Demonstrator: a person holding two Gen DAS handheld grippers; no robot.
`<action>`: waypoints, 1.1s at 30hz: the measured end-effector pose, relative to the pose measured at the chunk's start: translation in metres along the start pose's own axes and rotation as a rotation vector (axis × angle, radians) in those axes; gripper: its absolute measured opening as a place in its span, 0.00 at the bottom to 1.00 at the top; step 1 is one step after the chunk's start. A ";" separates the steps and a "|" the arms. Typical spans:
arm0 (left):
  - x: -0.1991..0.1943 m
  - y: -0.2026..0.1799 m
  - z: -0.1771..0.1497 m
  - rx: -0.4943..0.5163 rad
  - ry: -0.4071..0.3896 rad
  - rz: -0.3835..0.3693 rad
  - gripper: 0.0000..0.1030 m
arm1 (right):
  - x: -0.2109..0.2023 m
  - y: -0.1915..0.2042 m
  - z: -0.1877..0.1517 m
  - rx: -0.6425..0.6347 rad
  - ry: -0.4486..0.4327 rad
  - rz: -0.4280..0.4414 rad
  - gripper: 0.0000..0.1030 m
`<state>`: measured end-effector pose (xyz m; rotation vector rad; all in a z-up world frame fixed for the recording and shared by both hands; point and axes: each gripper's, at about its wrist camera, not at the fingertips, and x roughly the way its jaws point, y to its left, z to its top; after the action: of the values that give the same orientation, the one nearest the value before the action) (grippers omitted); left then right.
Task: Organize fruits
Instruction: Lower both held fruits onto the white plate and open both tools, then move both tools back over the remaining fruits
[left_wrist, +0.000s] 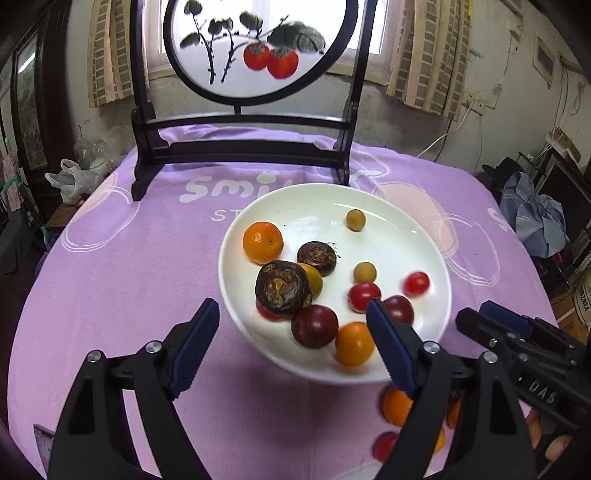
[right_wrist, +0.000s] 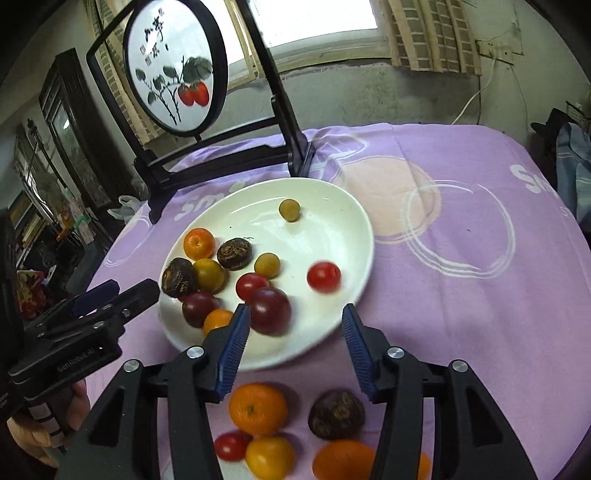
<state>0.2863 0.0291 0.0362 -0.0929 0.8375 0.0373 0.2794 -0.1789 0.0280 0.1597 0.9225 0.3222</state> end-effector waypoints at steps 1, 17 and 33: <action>-0.007 -0.001 -0.003 0.006 -0.007 -0.002 0.77 | -0.008 -0.003 -0.004 0.003 -0.003 0.005 0.52; -0.075 -0.018 -0.115 0.068 0.030 -0.060 0.85 | -0.071 -0.013 -0.119 -0.169 0.026 -0.137 0.54; -0.036 -0.015 -0.155 0.109 0.093 -0.085 0.85 | -0.020 -0.039 -0.124 -0.137 0.092 -0.272 0.52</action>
<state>0.1490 -0.0003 -0.0394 -0.0277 0.9264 -0.0937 0.1766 -0.2227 -0.0413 -0.1077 0.9964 0.1401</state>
